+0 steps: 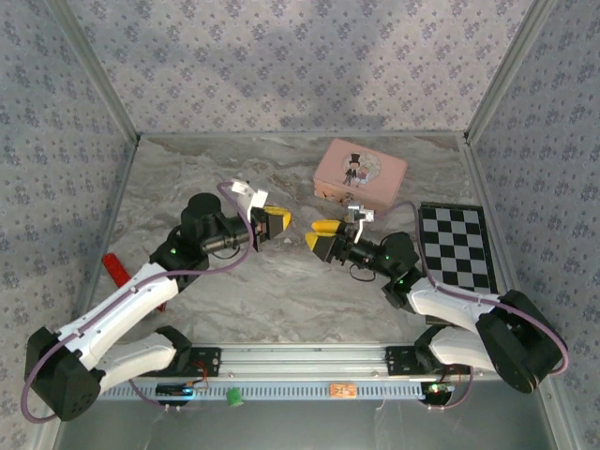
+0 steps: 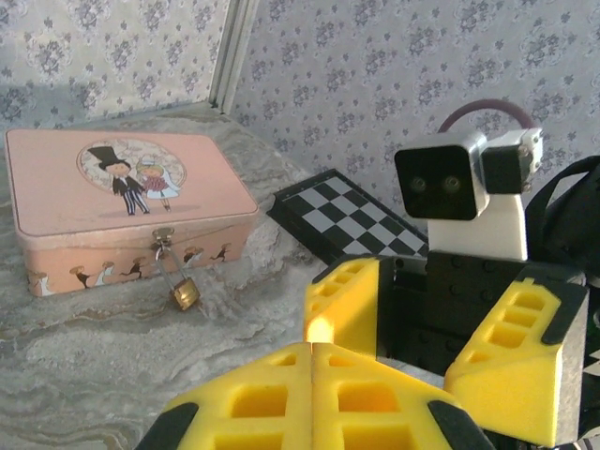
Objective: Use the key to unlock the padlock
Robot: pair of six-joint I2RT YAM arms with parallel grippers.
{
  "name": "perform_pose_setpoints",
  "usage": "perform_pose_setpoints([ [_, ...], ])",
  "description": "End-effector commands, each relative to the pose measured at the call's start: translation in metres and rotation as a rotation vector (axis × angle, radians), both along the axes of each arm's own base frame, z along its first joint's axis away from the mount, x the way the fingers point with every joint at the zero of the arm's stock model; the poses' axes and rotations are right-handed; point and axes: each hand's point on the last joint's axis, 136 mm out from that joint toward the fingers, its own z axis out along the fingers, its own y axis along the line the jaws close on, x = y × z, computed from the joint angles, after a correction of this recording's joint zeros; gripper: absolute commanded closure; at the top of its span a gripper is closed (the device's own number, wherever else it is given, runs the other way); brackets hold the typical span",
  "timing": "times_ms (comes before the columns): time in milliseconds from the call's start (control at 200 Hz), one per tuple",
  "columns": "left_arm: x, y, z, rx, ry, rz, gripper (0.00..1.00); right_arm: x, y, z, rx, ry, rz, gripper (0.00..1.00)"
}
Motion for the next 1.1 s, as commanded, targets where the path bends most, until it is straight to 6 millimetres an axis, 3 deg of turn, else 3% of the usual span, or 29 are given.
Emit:
perform_pose_setpoints([
  [0, -0.003, 0.001, 0.021, -0.053, -0.037, -0.015, 1.0, -0.002, 0.001, 0.027, 0.049, -0.065, 0.01, 0.31],
  [580, -0.002, 0.004, 0.027, -0.097, -0.022, -0.021, 1.0, -0.001, 0.007, 0.035, 0.088, -0.072, 0.035, 0.31],
  [1094, -0.004, -0.004, 0.034, -0.153, 0.013, -0.073, 1.0, -0.003, 0.021, 0.05, 0.142, -0.098, 0.115, 0.39],
])
